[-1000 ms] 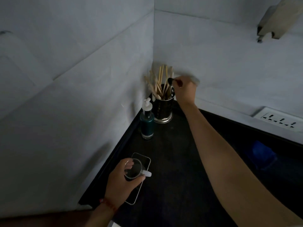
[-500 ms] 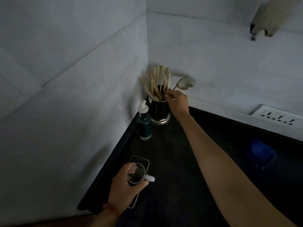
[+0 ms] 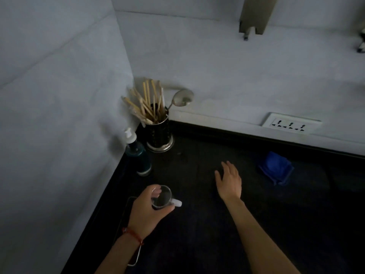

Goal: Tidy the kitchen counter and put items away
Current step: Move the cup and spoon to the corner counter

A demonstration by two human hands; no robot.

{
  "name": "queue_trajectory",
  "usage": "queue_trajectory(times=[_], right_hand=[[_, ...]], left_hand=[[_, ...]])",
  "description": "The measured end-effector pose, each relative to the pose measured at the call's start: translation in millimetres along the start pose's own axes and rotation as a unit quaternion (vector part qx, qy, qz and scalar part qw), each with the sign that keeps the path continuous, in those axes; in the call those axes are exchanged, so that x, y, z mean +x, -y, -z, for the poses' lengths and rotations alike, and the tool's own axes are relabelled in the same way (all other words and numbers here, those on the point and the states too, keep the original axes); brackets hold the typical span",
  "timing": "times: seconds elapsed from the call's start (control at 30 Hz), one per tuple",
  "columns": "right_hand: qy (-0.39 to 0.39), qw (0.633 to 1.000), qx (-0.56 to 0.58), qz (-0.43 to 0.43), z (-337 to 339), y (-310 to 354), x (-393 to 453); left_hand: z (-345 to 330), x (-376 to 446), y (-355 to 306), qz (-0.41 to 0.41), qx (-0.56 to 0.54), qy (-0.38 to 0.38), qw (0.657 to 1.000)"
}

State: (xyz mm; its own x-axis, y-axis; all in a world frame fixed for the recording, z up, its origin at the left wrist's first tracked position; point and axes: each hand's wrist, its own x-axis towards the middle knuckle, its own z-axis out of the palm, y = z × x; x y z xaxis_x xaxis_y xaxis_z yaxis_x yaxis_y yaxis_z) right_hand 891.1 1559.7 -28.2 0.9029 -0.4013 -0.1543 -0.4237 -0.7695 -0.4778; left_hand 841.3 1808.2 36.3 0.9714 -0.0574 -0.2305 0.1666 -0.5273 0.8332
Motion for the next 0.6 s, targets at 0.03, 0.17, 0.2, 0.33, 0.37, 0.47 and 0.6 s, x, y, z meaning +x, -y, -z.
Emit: queue_trajectory(times=[0.03,0.17,0.2,0.33,0.37,0.47,0.6], right_hand=[[0.012,1.0,-0.02,0.001,-2.8,-6.5,-0.2],[0.005,0.997,-0.064,0.045,-12.1,-18.5,-6.0],[0.002,0.997,-0.064,0.051,-12.9,-19.0,-6.0],[-0.002,0.997,-0.062,0.048,-16.0,-21.3,-3.4],[-0.002,0.997,-0.062,0.046,-17.2,-21.7,-2.6],[-0.013,0.997,-0.06,0.047,-21.3,-23.3,0.0],[-0.021,0.996,-0.072,0.049,-26.2,-25.6,1.9]], left_hand=[[-4.5,7.0,-4.9,-0.005,0.001,0.006,1.0],[-27.4,40.6,-24.4,-0.028,0.002,0.028,0.999],[-33.9,50.9,-29.5,-0.032,0.003,0.032,0.999],[-60.6,97.7,-46.6,-0.046,0.016,0.027,0.998],[-67.0,110.1,-50.2,-0.044,0.016,0.023,0.999],[-87.1,145.5,-61.1,-0.038,0.01,0.017,0.999],[-112.7,184.1,-64.5,-0.024,-0.001,-0.01,1.0]])
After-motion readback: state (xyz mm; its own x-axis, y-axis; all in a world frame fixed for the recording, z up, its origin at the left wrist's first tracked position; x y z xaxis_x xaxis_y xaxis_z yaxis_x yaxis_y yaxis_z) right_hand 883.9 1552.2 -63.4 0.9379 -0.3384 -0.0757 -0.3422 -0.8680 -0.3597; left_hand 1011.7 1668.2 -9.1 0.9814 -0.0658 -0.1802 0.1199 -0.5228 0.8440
